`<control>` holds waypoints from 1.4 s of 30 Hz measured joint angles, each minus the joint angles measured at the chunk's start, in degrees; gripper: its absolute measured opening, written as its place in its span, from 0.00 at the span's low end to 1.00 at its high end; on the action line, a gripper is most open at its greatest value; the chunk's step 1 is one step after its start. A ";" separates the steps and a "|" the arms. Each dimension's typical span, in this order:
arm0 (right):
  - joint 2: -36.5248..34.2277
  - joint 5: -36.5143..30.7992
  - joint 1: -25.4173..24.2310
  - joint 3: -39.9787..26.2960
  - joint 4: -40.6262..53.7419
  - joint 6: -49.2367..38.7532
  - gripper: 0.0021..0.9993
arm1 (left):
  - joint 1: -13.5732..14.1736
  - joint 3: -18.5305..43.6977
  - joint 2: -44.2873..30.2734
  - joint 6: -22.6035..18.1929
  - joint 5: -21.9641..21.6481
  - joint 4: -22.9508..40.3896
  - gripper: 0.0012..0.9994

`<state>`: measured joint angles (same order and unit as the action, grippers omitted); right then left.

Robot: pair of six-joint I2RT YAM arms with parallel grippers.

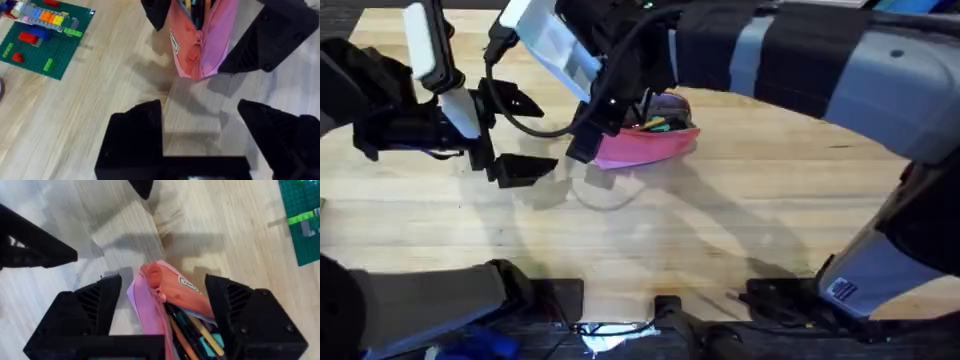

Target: Unzip the bag, pick up the pens from the table one at a time and place them inside, then zip the bag closed.

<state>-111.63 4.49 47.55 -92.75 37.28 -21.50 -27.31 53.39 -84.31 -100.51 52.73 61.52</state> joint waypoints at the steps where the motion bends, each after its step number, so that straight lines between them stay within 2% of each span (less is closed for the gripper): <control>1: 0.00 0.00 0.01 0.00 0.02 -0.02 0.99 | 0.00 0.00 0.00 0.00 0.00 0.00 0.95; 18: -3.16 -0.02 0.00 -0.02 -1.20 -0.24 0.96 | 0.00 0.00 0.00 0.02 0.00 0.00 0.95; 24: -3.30 0.00 0.00 -0.02 -1.25 -0.49 0.81 | 0.00 0.00 0.00 0.01 0.00 0.00 0.95; 31: -3.28 0.04 0.00 -0.02 -1.23 -0.83 0.45 | 0.00 0.00 0.00 0.00 0.00 0.00 0.95; 42: -3.28 0.51 0.07 -0.02 -1.16 -0.85 0.33 | 0.00 0.00 0.00 0.00 0.00 0.00 0.95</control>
<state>-114.91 5.00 47.62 -92.77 36.12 -22.35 -27.31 53.39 -84.31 -100.51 52.73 61.52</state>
